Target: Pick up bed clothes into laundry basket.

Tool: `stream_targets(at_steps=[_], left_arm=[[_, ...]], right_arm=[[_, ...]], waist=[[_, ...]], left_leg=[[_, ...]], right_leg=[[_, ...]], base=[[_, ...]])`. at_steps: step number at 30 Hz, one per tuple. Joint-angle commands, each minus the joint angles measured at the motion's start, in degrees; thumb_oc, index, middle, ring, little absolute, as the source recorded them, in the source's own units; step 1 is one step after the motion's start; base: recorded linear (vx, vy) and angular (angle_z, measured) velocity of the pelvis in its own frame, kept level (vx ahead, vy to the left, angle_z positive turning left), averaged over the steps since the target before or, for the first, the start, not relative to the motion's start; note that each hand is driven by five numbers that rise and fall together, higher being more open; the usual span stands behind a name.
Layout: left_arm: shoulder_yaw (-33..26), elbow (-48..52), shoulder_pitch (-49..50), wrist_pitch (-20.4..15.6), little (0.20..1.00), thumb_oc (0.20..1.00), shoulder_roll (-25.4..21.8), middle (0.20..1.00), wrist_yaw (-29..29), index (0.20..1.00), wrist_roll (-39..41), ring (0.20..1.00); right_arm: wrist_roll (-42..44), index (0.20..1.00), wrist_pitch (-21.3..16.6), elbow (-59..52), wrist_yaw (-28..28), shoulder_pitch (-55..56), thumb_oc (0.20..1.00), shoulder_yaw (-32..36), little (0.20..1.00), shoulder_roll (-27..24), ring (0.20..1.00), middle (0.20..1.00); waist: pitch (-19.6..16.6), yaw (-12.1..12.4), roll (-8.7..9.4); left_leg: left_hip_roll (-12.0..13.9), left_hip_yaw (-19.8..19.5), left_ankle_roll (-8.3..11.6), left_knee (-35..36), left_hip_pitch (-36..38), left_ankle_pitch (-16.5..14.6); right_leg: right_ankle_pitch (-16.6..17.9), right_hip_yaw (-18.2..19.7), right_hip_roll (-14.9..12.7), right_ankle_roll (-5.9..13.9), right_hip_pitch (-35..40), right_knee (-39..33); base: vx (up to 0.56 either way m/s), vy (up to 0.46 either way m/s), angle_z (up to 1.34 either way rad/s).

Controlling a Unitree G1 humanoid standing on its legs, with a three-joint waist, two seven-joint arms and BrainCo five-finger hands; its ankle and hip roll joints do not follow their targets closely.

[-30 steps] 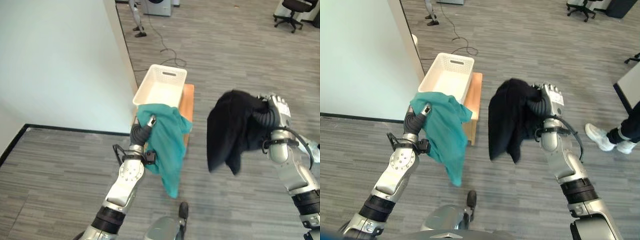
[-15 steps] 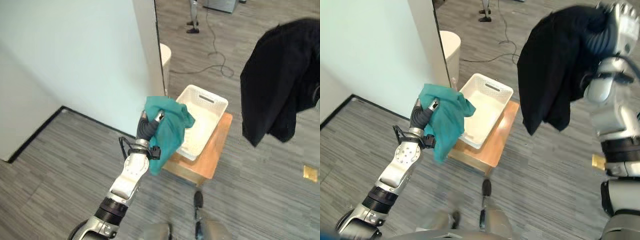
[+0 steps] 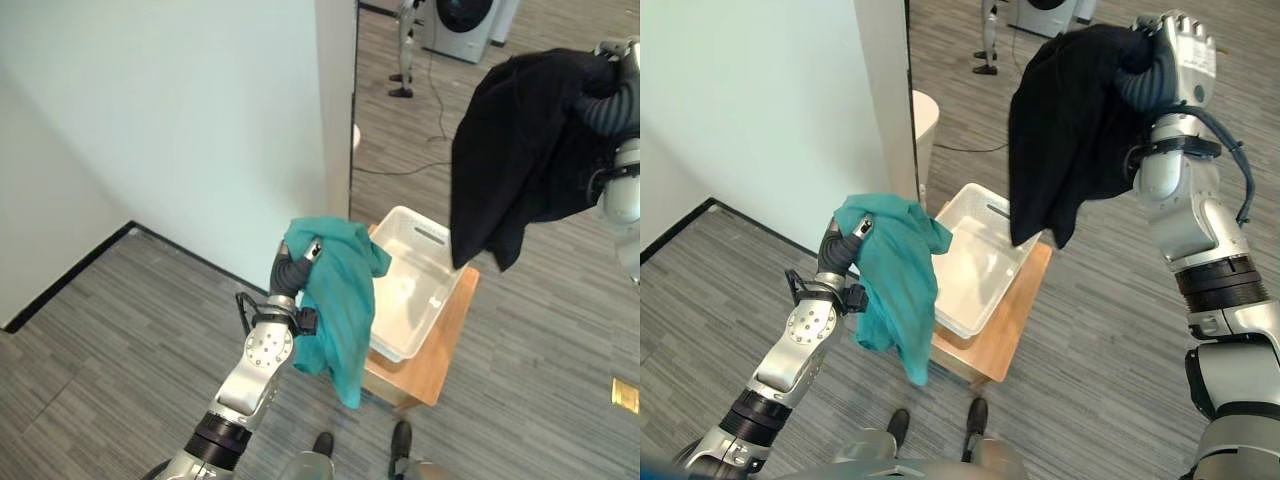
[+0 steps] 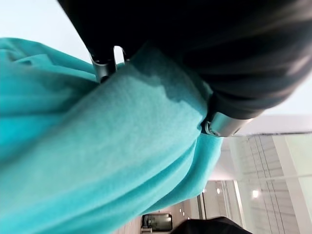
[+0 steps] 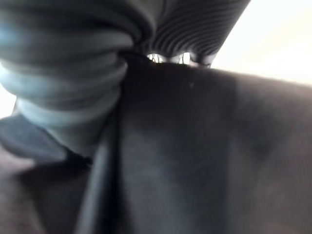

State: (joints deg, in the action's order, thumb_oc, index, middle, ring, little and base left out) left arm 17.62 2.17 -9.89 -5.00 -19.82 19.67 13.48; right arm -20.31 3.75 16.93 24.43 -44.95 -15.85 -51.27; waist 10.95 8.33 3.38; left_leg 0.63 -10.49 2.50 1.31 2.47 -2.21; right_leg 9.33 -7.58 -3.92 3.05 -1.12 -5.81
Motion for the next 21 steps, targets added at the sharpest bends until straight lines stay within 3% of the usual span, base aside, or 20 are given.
stream_targets(at_steps=[1,11,12,13,21], left_arm=[[0.6,3.9,-2.6,-4.8,0.200,0.200,0.2,0.200,-0.2,0.200,2.3,0.200],[1.2,3.7,-1.2,-4.7,0.200,0.200,1.1,0.200,-1.6,0.200,5.2,0.200],[1.5,3.6,-1.2,-4.6,0.200,0.200,1.1,0.200,-1.7,0.200,5.4,0.200],[1.7,3.6,-1.2,-4.5,0.200,0.200,1.0,0.200,-1.9,0.200,5.5,0.200],[4.8,3.8,-2.7,-4.2,0.200,0.200,-0.3,0.200,-4.9,0.200,5.8,0.200]], right_arm=[[-1.6,0.200,1.1,2.8,1.1,-4.3,0.200,0.3,0.200,0.0,0.200,0.200],[-6.4,0.200,2.0,4.9,-2.3,8.0,0.200,0.3,0.200,9.1,0.200,0.200],[-6.7,0.376,2.5,6.6,-2.5,8.0,0.376,-0.3,0.376,9.6,0.376,0.376],[-6.9,1.000,2.8,8.1,-2.7,7.7,1.000,-0.8,1.000,10.0,1.000,1.000],[-1.0,1.000,2.2,25.0,-4.6,3.5,1.000,-5.3,1.000,10.6,1.000,1.000]], waist=[[-2.1,1.7,-1.09],[-0.3,4.5,-1.10],[-0.1,5.0,-1.13],[0.1,5.2,-1.21],[0.3,5.0,-1.97]], left_leg=[[3.2,-1.5,3.74,3.7,-1.1,0.7],[2.8,-4.1,4.03,3.7,-3.3,1.7],[2.8,-4.5,4.10,3.7,-3.6,1.9],[2.8,-4.8,4.15,3.7,-3.8,2.0],[2.7,-5.2,4.51,3.7,-4.4,2.5]], right_leg=[[-9.0,-2.4,-1.8,5.43,3.7,0.8],[-9.5,-5.1,-2.0,5.09,3.2,0.8],[-9.6,-5.5,-2.0,5.00,3.2,0.8],[-9.6,-5.7,-2.0,4.96,3.2,0.8],[-9.8,-6.7,-2.2,4.92,3.3,0.8]], base=[[-0.04,-0.014,0.25],[-0.03,-0.008,0.14],[-0.05,-0.014,0.23],[-0.04,-0.012,0.22],[-0.01,0.003,0.14]])
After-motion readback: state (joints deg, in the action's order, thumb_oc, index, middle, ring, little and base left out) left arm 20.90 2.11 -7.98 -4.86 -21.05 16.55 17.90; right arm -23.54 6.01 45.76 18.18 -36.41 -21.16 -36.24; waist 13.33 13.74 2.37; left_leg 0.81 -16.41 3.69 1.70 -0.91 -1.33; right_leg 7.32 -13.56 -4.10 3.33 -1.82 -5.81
